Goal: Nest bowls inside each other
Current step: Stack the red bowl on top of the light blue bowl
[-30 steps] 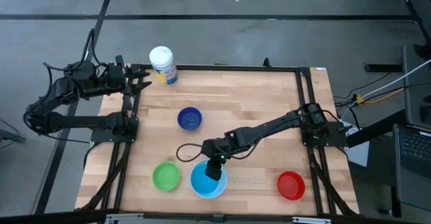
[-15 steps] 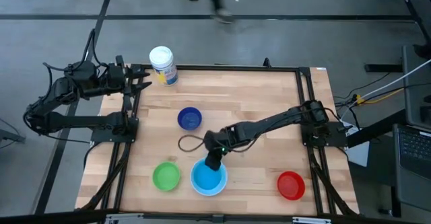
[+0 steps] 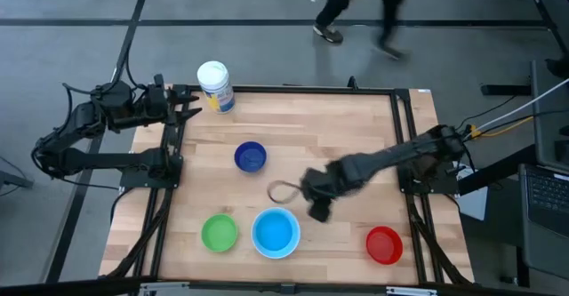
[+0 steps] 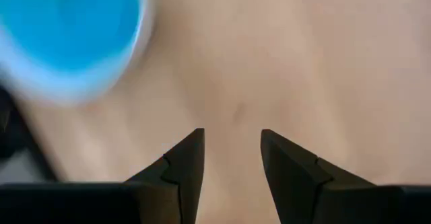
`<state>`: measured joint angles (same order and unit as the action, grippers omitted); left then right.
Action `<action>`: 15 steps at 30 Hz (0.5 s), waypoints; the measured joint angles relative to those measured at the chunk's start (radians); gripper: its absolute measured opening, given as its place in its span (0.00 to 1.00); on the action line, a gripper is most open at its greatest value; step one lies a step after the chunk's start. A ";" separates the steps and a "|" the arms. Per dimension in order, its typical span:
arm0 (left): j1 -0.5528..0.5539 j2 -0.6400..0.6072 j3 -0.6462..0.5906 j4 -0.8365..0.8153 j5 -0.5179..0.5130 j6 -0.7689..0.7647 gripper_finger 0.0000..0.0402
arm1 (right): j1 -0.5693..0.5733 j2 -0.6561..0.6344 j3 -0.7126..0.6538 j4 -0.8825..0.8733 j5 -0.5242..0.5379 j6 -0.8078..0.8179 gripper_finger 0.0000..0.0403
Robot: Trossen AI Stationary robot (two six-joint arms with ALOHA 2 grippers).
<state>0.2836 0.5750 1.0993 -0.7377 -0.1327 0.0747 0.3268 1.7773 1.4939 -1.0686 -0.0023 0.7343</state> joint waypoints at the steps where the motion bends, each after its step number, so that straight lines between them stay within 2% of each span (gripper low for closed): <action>1: 0.000 0.000 -0.006 0.001 -0.002 0.005 0.36 | 0.020 -0.031 -0.045 0.002 -0.032 0.014 0.37; 3: 0.000 -0.001 -0.022 0.007 -0.004 0.008 0.36 | 0.059 -0.095 -0.154 0.017 -0.108 0.052 0.36; 6: 0.000 -0.001 -0.047 0.017 -0.004 -0.006 0.36 | 0.112 -0.190 -0.306 0.071 -0.166 0.136 0.35; 10: 0.000 0.000 -0.063 0.030 -0.004 -0.028 0.36 | 0.153 -0.308 -0.416 0.094 -0.179 0.192 0.33; 15: 0.000 0.001 -0.063 0.076 -0.004 -0.038 0.36 | 0.199 -0.384 -0.544 0.065 -0.209 0.192 0.32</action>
<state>0.2836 0.5762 1.0367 -0.6615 -0.1369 0.0363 0.5258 1.3934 0.9494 -1.0039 -0.2116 0.9260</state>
